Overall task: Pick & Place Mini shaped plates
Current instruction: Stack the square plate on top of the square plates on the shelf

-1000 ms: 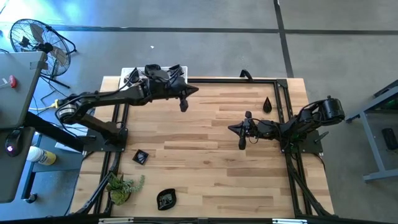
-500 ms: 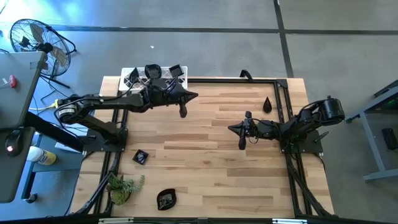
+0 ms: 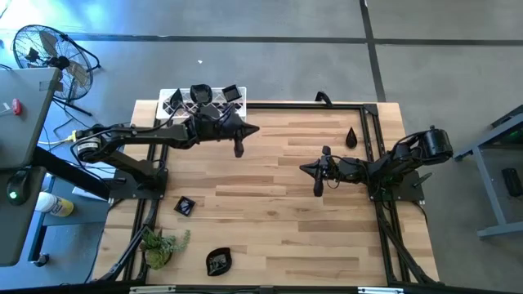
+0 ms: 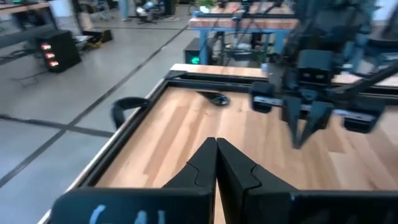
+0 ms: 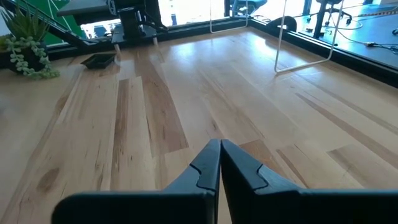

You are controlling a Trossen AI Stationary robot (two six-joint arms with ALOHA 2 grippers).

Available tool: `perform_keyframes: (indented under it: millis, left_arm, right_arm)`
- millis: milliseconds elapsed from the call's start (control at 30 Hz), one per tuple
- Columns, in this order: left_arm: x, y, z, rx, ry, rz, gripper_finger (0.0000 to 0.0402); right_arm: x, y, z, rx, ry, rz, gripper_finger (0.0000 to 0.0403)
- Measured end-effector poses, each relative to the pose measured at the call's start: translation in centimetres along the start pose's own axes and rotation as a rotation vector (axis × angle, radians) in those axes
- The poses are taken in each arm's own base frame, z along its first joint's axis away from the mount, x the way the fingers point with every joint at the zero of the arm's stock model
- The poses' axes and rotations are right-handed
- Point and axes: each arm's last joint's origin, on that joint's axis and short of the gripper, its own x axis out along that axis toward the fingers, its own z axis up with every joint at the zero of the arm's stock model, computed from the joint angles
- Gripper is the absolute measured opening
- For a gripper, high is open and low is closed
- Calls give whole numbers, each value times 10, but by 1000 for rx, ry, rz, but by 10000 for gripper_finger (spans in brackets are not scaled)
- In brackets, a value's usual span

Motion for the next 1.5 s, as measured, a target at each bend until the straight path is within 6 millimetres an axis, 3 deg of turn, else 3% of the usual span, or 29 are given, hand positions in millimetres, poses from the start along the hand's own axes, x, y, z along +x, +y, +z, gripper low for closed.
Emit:
perform_keyframes:
  millis: [167,433,867,1033,1267,1367,1500]
  left_arm:
    - [0,-2,-3,24,2,-68,1]
    - [-15,-11,-44,15,154,-98,1]
    - [-56,-58,-38,146,293,-284,1]
    - [-66,-71,-44,60,418,-333,1]
    - [-74,-83,-43,76,697,-363,3]
    - [-76,-89,-42,78,787,-395,22]
    - [-76,-96,-56,56,995,-403,69]
  right_arm:
    - [0,0,0,0,0,0,5]
    - [0,0,0,0,0,0,8]
    - [0,0,1,7,-13,2,5]
    - [0,0,3,11,-29,5,7]
    - [0,0,4,8,-38,-3,7]
    - [1,-2,4,11,-39,-14,7]
    - [1,-4,5,13,-41,-24,7]
